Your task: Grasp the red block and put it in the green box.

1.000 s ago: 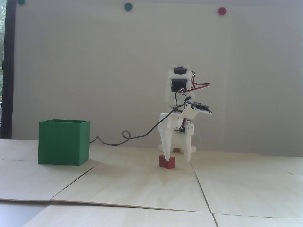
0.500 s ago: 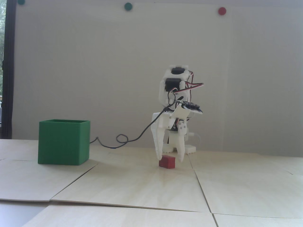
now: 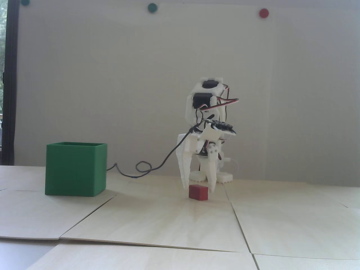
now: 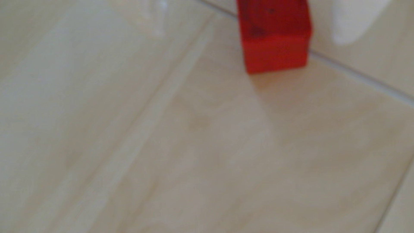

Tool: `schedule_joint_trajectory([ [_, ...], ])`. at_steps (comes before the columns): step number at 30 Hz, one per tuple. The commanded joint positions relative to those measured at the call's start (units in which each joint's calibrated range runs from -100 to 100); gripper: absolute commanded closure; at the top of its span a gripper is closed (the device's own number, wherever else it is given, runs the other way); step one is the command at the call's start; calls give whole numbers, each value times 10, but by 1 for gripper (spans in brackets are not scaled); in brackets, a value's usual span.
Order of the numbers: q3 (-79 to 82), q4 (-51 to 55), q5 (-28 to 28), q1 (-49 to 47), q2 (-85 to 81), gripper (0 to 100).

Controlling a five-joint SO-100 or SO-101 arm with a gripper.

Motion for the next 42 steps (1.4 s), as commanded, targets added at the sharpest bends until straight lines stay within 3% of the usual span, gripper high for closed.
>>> schedule_joint_trajectory([
  [1, -38, -4, 0, 2, -10, 74],
  [4, -38, -1, 0, 2, -10, 75],
  [10, -36, 37, 1, -1, -9, 99],
  [24, -46, 37, -1, 2, -16, 97],
  [42, -271, 35, -22, 146, -139, 98],
])
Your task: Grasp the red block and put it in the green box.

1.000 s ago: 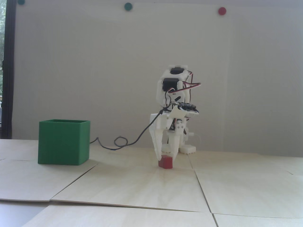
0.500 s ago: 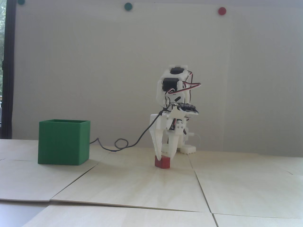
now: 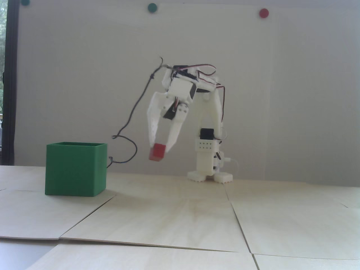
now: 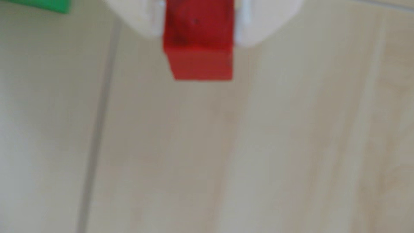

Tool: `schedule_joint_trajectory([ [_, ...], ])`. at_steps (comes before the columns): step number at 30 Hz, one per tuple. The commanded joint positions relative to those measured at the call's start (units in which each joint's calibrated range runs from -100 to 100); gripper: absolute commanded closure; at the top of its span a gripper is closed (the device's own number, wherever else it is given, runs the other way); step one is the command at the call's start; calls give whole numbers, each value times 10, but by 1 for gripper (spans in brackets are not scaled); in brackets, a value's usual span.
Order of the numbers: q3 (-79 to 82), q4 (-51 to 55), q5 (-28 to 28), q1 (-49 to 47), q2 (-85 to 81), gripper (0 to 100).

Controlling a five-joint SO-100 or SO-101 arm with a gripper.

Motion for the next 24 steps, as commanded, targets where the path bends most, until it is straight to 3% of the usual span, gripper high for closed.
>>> schedule_joint_trajectory([
  [1, -107, -3, -5, 59, -99, 98],
  [6, -197, -12, 0, 137, -109, 98],
  [14, -208, -8, 0, 247, -104, 98],
  [24, -159, -3, -5, 268, -104, 98],
])
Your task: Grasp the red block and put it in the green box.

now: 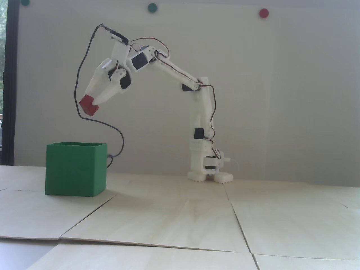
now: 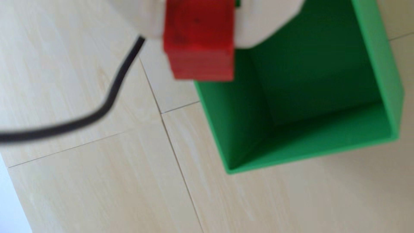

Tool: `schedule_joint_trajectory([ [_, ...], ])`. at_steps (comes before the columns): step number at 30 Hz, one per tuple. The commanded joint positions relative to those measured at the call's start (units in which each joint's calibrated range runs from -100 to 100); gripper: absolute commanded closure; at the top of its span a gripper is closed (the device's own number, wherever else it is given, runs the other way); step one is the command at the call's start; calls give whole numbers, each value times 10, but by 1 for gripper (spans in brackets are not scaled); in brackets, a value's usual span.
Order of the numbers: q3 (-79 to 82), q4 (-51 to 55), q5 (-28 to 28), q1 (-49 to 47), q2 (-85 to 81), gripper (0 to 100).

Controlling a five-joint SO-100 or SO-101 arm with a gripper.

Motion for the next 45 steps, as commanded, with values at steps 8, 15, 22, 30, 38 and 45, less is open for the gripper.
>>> schedule_joint_trajectory([
  [8, 21, -2, -36, -78, -69, 98],
  [15, 51, -10, -36, -73, -68, 98],
  [22, 52, -10, -36, -44, -68, 98],
  [30, 52, -3, -37, -21, -68, 96],
  [38, 53, -3, -37, -21, -68, 78],
  [45, 76, -2, -55, -49, -81, 78],
])
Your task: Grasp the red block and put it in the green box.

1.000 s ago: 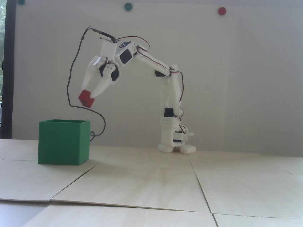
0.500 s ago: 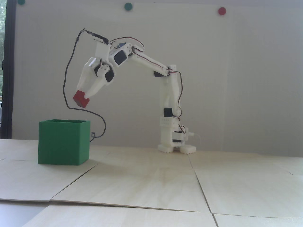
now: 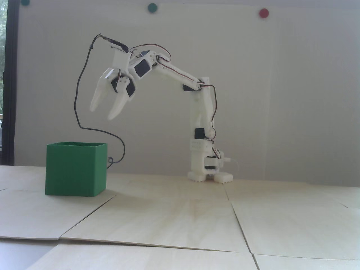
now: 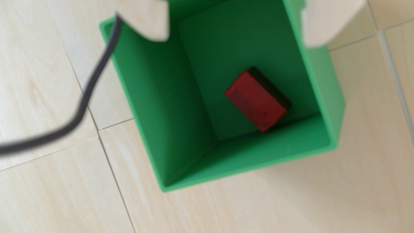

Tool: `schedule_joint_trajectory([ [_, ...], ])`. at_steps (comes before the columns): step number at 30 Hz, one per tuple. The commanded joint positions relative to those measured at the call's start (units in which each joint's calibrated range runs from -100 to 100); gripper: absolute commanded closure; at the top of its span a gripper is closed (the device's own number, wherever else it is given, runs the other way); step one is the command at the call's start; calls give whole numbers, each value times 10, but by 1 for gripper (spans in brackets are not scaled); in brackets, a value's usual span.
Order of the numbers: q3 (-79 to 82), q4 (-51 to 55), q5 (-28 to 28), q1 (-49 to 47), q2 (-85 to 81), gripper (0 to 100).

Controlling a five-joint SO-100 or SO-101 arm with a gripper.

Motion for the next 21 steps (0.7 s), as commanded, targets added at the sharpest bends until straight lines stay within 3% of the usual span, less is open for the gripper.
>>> schedule_joint_trajectory([
  [1, 27, 0, -34, -33, -89, 78],
  [6, 179, 20, -111, -113, -235, 81],
  [10, 409, 43, -145, -187, -400, 99],
  [14, 757, 35, -171, -273, -610, 98],
  [21, 1025, 34, -173, -333, -809, 98],
])
